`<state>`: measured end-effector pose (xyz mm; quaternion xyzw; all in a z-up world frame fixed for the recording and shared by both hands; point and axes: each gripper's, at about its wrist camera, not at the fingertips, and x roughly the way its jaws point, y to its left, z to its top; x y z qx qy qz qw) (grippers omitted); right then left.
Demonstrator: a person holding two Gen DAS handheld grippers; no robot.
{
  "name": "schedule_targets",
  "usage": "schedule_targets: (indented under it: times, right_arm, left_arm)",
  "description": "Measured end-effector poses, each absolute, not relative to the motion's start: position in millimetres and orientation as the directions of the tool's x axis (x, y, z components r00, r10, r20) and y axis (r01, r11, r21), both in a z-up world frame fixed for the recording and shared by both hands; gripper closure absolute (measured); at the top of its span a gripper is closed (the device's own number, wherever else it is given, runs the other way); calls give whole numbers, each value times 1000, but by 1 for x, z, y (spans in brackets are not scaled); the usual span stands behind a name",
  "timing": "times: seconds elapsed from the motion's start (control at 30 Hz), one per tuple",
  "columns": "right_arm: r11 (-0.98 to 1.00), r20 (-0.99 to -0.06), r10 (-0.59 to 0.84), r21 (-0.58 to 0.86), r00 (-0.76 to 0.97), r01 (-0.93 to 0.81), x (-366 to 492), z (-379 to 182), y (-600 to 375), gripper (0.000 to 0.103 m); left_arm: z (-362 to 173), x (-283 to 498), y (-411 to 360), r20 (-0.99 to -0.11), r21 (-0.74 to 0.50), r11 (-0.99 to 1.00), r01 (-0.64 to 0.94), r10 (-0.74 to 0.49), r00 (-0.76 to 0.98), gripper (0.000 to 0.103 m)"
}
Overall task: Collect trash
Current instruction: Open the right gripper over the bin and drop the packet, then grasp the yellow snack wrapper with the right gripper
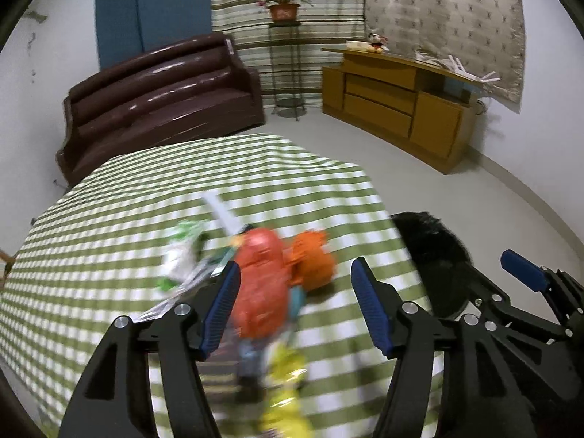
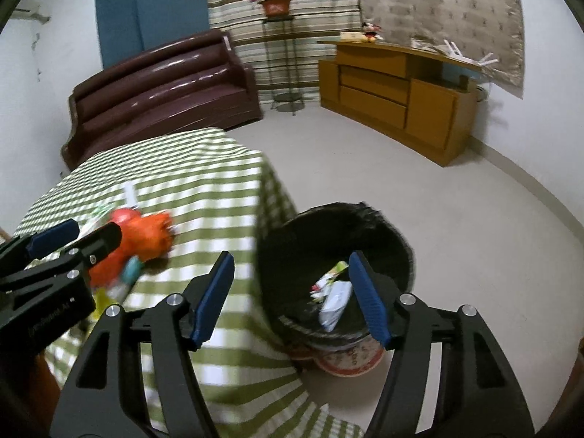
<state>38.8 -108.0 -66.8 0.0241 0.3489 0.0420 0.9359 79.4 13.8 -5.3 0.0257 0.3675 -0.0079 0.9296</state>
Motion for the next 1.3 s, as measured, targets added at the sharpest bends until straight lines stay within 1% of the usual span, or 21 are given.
schedule_targets:
  times: [0.43,0.7,0.9,1.0,1.03,1.07,1.1,1.17,1.23,1.3]
  right_arm:
    - [976,-682,184,43,708,-213,7,-77,-24,39]
    - [963,-701,212,29,681,-269,-5,-88,10,39]
    - [957,-732,211,20,648,-289,-6,-103,27,40]
    - [956,-735,214,24,643,-291,-6,-106,29,44]
    - [956,-734,217,26,643,-293,-7,-105,29,47]
    - [956,-732,217,24,645,-294,-7,-105,30,53]
    - [955,-730,214,18,649,-295,-8,-104,30,57]
    - [953,-731,226,31,644,-300,-8,-104,29,71]
    - [953,-733,231,38,639,-300,-8,-104,28,75]
    - [954,-730,222,26,647,-299,-10,-103,25,76]
  left_arm:
    - [-18,38,111,-689,55,991,-120,125,714,40]
    - [-31,20,146,-703,50,984,-173,158,693,40]
    - [-35,15,160,-708,47,980,-191,168,686,40]
    - [-37,14,166,-712,41,980,-195,166,682,40]
    - [-37,12,164,-713,41,980,-197,167,681,40]
    - [-37,11,164,-713,41,979,-197,167,681,40]
    - [-37,11,164,-713,39,979,-198,166,682,39]
    - [-37,10,164,-711,38,980,-196,164,684,38]
    - [-36,11,163,-709,40,981,-192,163,686,37]
    - [-36,11,161,-708,38,981,-188,159,688,36]
